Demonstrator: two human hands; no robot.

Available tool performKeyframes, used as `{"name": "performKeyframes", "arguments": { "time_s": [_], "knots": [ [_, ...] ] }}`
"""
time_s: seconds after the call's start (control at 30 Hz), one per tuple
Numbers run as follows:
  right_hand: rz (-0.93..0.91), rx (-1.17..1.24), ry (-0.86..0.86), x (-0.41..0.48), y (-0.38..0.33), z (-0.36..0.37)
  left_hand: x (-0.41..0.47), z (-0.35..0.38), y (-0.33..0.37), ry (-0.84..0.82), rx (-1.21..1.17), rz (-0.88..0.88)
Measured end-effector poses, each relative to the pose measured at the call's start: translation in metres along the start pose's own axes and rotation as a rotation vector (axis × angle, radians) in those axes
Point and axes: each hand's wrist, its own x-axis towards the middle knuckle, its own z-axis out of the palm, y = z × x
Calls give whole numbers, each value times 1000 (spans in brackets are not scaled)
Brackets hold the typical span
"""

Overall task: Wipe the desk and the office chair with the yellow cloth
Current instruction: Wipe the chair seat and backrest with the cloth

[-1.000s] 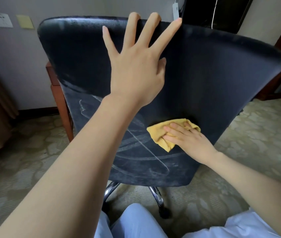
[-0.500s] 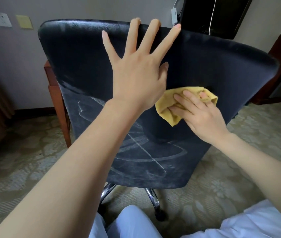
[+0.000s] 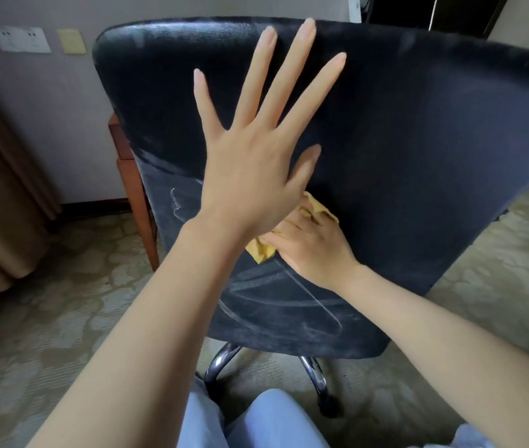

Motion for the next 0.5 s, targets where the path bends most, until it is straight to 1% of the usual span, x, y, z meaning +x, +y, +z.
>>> {"name": "performKeyframes", "arguments": {
  "time_s": [0.07, 0.13, 0.27, 0.37, 0.43, 0.5],
  "knots": [
    [-47, -60, -171, -25, -1, 11, -24, 9, -19, -1, -82, -89],
    [-91, -78, -251, -45, 1, 16, -49, 20, -39, -11, -218, -298],
    [-105, -75, -280, -77, 13, 13, -85, 44, -69, -80, -361, -774],
    [-163, -111, -318, -85, 23, 6, -92, 55, -90, -10, -557, -1117],
    [-202, -153, -318, -82, 30, 0, -87, 58, -105, 45, -713, -1261],
    [-205, -187, -294, -76, 37, -7, -83, 56, -120, 54, -865, -1320]
  ]
}}
